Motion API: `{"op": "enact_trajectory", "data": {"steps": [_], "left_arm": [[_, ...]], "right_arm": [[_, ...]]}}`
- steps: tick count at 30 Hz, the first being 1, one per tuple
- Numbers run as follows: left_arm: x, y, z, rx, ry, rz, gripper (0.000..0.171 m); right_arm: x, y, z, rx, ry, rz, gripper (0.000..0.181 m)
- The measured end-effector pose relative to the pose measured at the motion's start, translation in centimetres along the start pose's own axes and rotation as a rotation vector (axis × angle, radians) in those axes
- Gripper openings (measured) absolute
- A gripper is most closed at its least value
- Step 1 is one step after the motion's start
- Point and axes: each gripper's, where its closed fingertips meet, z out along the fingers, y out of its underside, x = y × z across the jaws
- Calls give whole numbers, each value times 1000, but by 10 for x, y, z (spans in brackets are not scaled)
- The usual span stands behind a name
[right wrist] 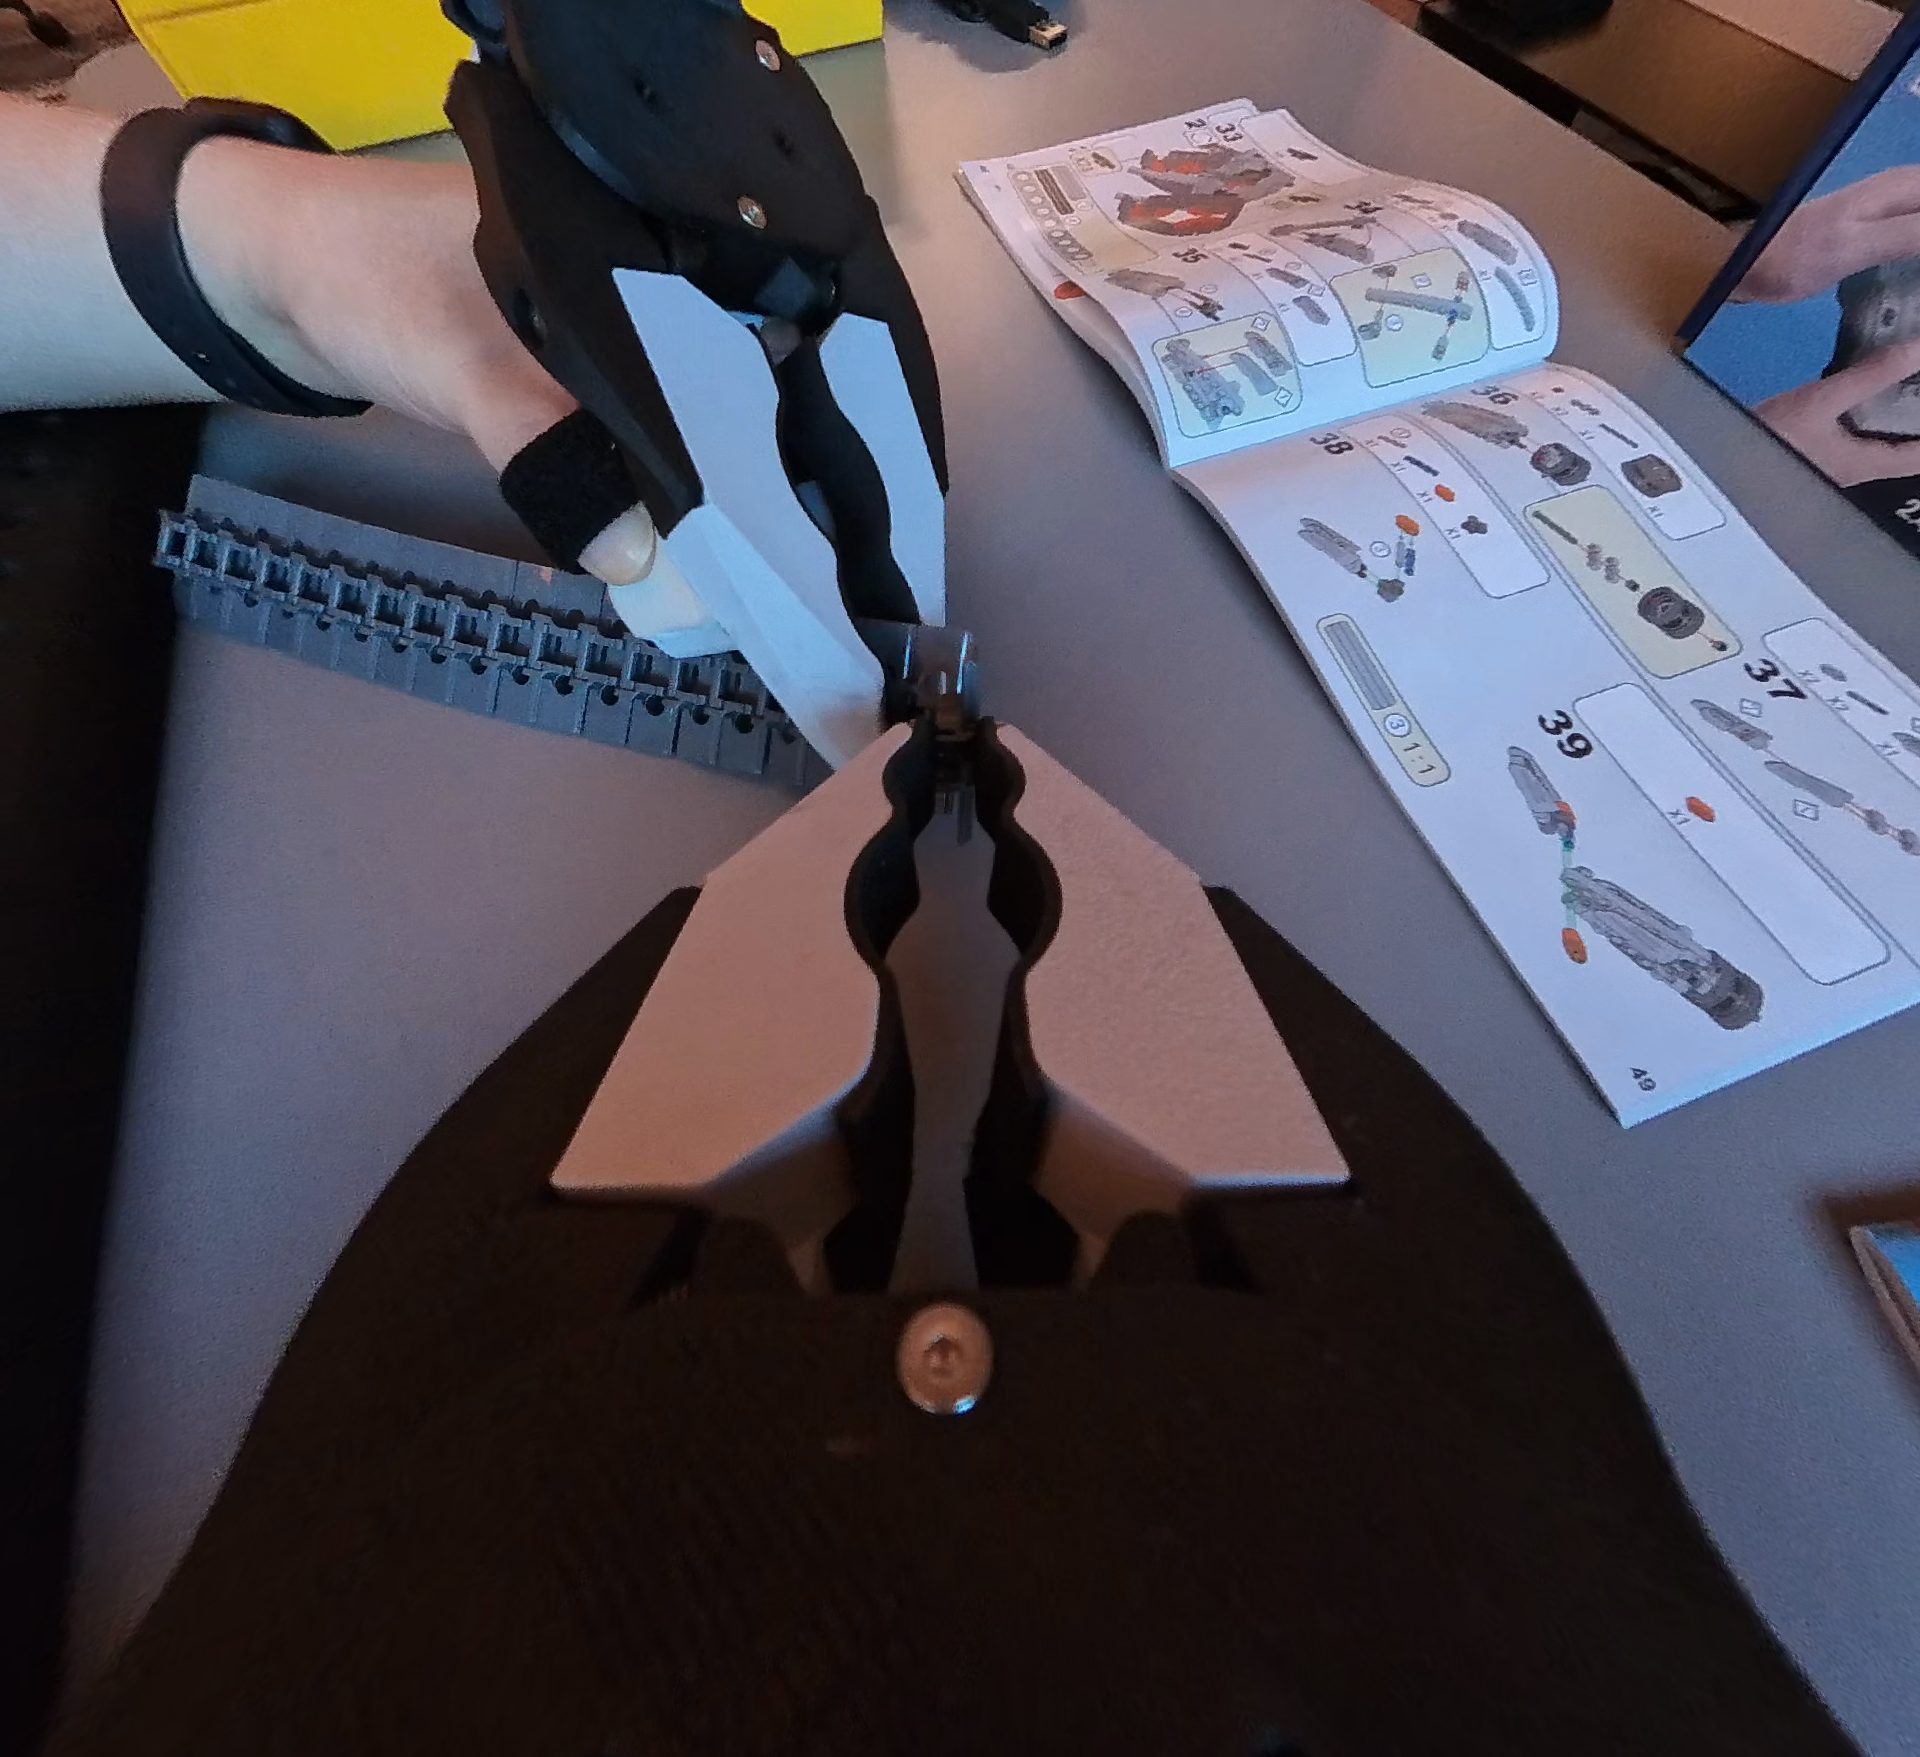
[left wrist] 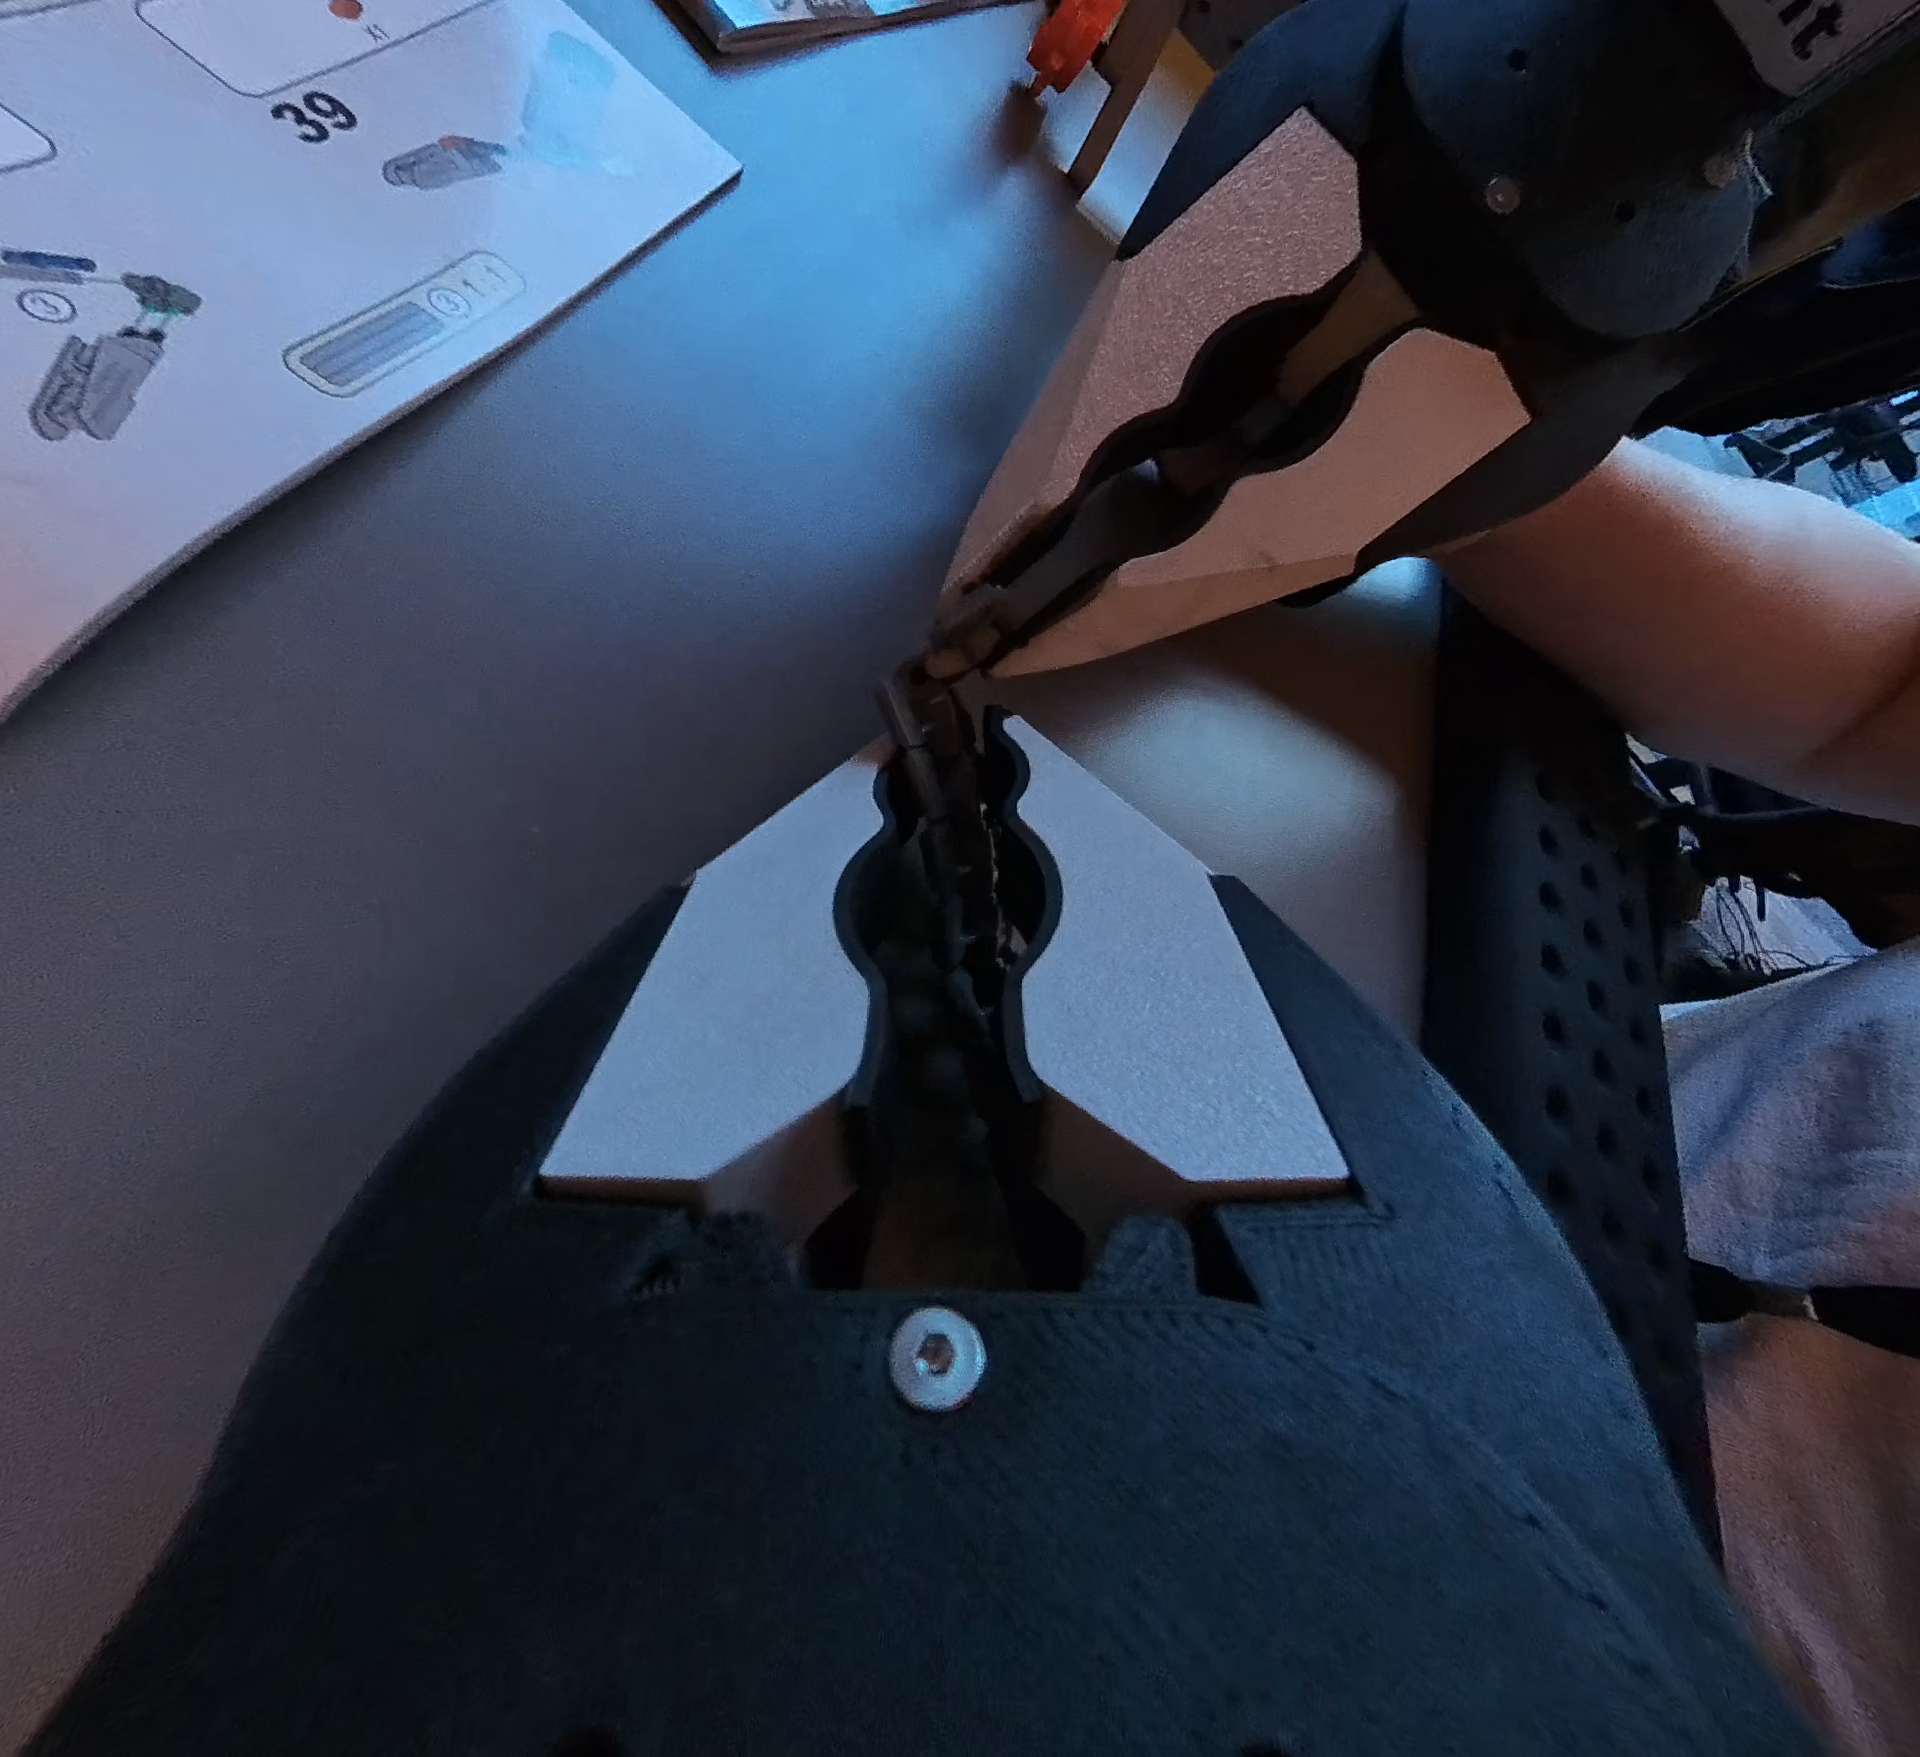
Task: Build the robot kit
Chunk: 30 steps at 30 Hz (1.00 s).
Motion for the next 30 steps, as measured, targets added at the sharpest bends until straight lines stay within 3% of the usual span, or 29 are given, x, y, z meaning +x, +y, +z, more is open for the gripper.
{"op": "enact_trajectory", "data": {"steps": [16, 20, 25, 30], "left_arm": [[10, 6, 4, -41, -16, 111, 10], [13, 5, 4, -36, 35, 64, 10], [18, -5, -7, 51, 264, -221, 6], [19, -1, -9, 29, 266, -197, 6]], "right_arm": [[-7, 5, -3, -119, 18, -87, 5], [-6, 5, -5, -85, -46, 11, 5], [2, -7, -7, 30, -127, 235, 5], [0, -5, -3, 47, -214, 362, 6]]}}
